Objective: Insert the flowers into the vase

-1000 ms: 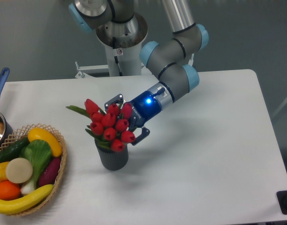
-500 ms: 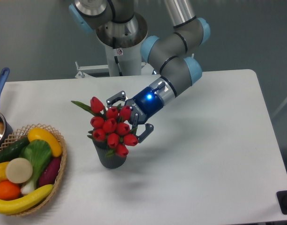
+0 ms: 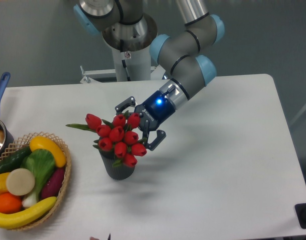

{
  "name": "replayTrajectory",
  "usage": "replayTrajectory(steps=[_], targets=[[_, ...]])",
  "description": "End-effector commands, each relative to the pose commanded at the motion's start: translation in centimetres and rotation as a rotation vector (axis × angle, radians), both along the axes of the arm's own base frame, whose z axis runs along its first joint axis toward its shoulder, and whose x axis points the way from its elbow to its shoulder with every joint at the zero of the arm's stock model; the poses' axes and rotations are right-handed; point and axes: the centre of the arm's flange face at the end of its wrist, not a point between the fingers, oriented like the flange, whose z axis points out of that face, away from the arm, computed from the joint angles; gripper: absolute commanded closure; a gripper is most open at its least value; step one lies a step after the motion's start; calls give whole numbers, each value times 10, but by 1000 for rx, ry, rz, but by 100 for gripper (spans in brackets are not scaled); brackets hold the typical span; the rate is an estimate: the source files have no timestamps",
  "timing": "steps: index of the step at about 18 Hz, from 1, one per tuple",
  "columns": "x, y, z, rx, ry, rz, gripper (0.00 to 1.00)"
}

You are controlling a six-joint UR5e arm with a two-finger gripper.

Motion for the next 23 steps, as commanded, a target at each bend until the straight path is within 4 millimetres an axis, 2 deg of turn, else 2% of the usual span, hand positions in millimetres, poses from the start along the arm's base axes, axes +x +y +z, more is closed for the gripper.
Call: replayTrajectory(steps=[6, 8, 14, 19, 23], targets=[[-3, -16, 26, -82, 127, 34, 0], [-14, -39, 32, -140, 188, 84, 0], [-33, -106, 88, -337, 421, 260, 0], [-46, -140, 125, -406, 524, 363, 0], [-43, -152, 144, -499, 600, 403, 0]])
